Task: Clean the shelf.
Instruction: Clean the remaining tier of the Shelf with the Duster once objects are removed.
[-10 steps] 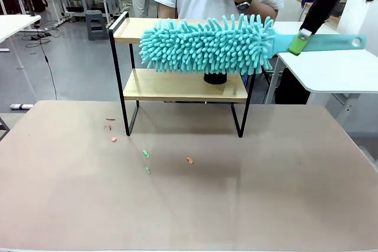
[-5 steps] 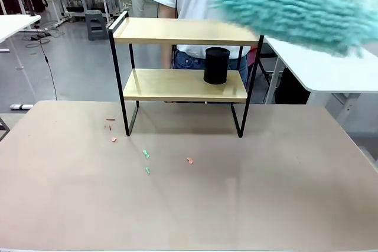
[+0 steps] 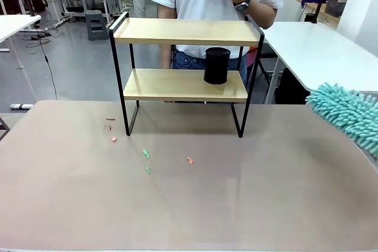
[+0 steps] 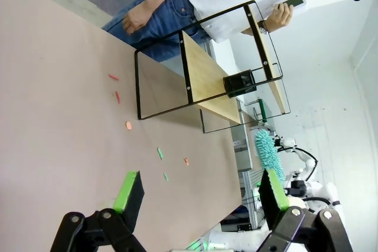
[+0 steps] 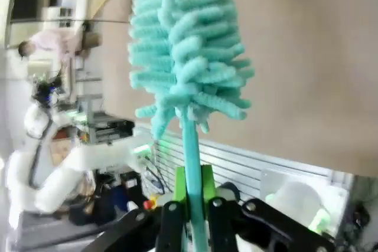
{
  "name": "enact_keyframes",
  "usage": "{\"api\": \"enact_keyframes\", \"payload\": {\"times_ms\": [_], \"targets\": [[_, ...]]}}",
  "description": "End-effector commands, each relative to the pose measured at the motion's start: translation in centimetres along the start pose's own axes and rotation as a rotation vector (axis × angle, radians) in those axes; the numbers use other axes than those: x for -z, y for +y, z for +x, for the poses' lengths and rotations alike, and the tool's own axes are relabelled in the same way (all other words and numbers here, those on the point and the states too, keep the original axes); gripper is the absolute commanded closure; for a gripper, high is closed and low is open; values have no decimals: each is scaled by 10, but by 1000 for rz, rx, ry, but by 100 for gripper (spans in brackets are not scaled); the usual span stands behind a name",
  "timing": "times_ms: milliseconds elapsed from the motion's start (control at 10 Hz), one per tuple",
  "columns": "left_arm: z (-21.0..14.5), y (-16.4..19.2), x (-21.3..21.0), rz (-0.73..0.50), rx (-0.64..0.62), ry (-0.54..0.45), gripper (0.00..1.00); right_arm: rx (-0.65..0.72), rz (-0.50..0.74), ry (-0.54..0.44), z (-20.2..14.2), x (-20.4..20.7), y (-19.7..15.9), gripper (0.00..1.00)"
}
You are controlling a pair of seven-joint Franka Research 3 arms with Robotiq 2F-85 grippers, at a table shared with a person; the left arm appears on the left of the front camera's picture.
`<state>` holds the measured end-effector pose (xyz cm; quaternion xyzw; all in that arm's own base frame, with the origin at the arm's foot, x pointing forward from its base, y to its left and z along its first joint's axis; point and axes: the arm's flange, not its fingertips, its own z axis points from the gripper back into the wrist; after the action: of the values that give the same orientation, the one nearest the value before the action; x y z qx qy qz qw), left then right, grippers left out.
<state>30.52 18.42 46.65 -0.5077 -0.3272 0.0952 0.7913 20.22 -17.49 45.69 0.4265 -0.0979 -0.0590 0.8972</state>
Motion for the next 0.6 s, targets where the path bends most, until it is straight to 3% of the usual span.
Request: {"api": "enact_keyframes", "payload": {"times_ms": [0, 500], "targets": [[-4, 0, 3, -22, 17, -15, 0, -112, 38, 23, -9, -18, 18, 88], [-4, 0, 3, -22, 17, -15, 0, -112, 38, 23, -9, -18, 18, 88]]}}
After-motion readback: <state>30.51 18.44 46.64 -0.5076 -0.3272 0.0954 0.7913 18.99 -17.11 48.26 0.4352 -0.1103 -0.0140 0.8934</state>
